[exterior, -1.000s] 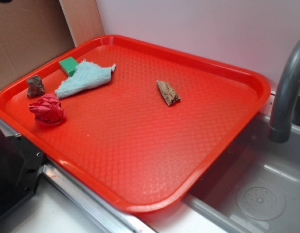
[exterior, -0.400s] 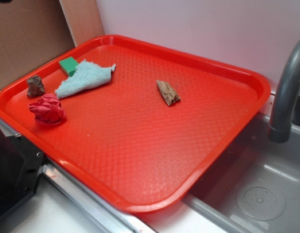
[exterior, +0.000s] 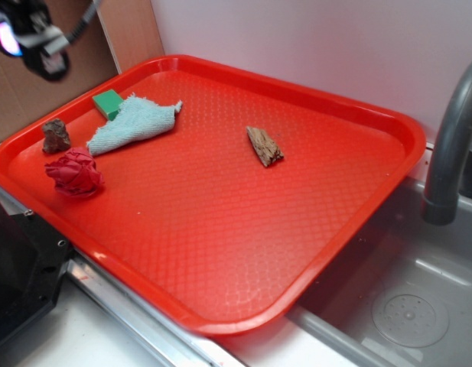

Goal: Grab the red paper.

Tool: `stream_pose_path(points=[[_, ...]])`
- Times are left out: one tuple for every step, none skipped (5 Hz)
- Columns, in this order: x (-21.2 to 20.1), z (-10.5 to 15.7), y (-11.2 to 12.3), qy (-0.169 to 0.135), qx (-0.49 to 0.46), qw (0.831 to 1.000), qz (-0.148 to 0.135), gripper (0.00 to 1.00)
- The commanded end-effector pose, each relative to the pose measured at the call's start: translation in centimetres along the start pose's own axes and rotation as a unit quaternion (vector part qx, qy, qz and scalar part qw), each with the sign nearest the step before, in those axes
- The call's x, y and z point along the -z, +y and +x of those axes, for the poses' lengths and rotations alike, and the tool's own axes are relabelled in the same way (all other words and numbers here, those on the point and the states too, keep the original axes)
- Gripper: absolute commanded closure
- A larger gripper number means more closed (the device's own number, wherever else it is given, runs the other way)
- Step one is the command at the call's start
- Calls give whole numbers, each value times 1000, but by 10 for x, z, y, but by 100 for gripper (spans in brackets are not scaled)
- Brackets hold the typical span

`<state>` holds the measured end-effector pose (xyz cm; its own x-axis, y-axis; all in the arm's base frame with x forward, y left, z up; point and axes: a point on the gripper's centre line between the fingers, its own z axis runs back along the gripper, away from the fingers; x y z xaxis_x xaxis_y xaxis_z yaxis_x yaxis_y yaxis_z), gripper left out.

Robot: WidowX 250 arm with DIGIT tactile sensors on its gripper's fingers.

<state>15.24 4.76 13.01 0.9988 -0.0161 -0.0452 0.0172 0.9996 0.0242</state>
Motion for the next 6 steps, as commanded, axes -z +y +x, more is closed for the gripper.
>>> stream_pose_path(points=[[73,4,-1,12,45,999,-21,0],[89,-6,-15,43,71,996,-23,0],[114,-29,3,80,50,996,7,0],[120,-25,17,87,27,996,9,100],[116,-23,14,86,27,996,11,100],[74,-7,-1,35,26,999,5,100]])
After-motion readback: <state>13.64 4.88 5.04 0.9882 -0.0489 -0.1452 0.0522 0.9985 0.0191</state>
